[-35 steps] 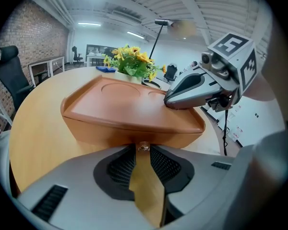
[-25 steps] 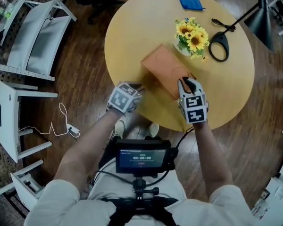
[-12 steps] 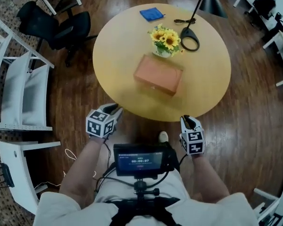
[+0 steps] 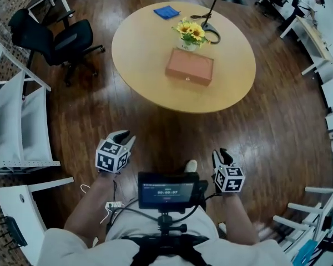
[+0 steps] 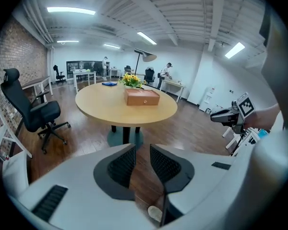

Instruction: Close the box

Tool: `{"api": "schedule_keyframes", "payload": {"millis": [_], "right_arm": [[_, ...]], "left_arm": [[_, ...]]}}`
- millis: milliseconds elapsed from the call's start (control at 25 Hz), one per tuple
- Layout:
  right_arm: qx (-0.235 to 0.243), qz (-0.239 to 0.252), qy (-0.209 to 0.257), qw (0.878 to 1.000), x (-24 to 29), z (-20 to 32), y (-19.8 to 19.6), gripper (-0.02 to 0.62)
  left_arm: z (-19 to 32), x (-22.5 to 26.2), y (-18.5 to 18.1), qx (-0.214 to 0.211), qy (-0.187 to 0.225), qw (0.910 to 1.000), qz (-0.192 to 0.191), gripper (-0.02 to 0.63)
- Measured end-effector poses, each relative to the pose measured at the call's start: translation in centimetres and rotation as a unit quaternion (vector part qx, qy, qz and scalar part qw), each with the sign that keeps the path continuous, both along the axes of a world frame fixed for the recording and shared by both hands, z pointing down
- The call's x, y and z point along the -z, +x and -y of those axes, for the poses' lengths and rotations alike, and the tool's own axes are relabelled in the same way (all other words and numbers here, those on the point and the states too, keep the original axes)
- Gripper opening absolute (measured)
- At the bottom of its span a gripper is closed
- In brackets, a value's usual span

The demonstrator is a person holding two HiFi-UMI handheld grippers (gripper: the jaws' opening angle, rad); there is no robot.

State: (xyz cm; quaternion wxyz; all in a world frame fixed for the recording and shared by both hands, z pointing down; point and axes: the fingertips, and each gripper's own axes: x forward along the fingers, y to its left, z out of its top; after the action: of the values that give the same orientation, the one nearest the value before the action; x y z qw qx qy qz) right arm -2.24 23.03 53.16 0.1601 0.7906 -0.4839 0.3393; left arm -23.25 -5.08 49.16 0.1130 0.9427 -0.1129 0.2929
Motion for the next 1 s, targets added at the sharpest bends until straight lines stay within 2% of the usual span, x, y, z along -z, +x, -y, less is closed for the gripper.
{"api": "schedule_keyframes", "payload": {"millis": [280, 520, 1000], "right_arm": [[-0.031, 0.020, 0.013, 0.999, 1.8, -2.9, -5.0, 0.119], [-0.045, 0.008, 0.009, 0.999, 3.0, -4.9, -5.8, 0.118], [-0.041, -0.002, 0.006, 0.999, 4.3, -6.5, -8.0, 0.118]], "left_arm": [[-3.1, -0.1, -4.2, -0.023, -0.007, 0.9997, -0.002, 0.095], [-5.2, 0.5, -4.1, -0.048, -0.012, 0.9988, -0.005, 0.095], [-6.4, 1.2, -5.8, -0.049, -0.016, 0.9985, -0.017, 0.095]]}}
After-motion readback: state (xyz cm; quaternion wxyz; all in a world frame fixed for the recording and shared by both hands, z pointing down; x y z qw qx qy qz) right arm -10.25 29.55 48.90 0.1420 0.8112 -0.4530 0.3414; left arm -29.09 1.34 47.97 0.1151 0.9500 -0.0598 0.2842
